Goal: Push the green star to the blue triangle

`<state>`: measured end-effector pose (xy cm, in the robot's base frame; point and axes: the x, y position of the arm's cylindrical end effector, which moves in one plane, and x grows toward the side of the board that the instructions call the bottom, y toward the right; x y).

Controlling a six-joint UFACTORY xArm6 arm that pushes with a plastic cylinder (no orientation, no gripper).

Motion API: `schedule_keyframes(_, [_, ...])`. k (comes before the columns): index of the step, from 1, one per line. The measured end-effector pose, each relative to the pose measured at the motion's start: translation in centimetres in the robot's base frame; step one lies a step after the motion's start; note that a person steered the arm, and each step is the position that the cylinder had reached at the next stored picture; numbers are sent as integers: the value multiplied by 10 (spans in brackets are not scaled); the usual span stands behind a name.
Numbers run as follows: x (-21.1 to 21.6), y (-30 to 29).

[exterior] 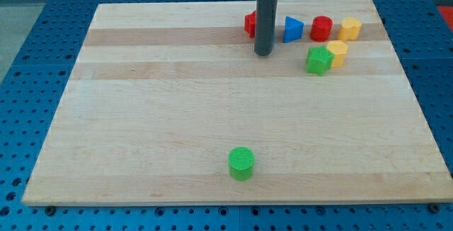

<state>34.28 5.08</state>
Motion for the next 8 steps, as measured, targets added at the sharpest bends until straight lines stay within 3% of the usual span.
schedule_keyframes(1, [27,9])
schedule_keyframes(3, [128,91])
schedule_keyframes(4, [127,153])
schedule_keyframes(5, [88,166])
schedule_keyframes(8, [67,91])
